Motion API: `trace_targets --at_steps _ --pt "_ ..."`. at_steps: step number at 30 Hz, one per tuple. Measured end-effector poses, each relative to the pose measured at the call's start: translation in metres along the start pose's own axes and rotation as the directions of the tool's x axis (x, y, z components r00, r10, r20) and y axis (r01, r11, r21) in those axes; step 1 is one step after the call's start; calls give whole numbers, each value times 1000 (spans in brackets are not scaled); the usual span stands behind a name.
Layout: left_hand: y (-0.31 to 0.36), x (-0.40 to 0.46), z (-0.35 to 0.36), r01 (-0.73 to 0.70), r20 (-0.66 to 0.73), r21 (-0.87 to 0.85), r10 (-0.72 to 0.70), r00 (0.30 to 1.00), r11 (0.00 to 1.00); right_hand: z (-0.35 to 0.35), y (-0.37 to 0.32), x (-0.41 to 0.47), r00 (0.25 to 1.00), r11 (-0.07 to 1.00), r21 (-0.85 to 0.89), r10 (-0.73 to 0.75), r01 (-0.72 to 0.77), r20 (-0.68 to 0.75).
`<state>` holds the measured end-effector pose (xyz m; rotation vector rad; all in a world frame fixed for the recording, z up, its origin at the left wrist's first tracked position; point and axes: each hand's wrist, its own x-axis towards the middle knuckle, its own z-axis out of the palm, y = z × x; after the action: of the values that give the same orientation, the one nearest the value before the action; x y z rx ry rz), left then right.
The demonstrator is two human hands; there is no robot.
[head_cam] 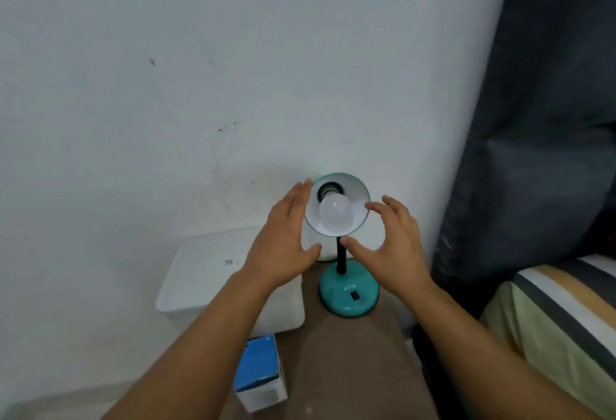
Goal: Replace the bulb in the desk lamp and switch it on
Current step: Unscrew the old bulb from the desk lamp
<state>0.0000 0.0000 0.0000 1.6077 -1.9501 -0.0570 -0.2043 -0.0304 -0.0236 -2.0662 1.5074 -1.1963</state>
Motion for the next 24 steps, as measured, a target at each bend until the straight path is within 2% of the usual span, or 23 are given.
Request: trace_targets --at_steps 4,13,19,24 --pt "-4 20 2 -22 79 43 18 997 999 9 -7 16 999 999 19 30 -31 23" --pt "-10 34 15 -44 14 -56 44 999 997 31 -12 30 996 990 -105 88 -90 -25" --pt "-13 34 15 -54 22 -86 56 998 995 35 -11 26 1000 1000 7 0 0 14" --pt "-13 32 16 -54 16 -105 56 998 993 36 -14 24 998 997 70 30 -34 49"
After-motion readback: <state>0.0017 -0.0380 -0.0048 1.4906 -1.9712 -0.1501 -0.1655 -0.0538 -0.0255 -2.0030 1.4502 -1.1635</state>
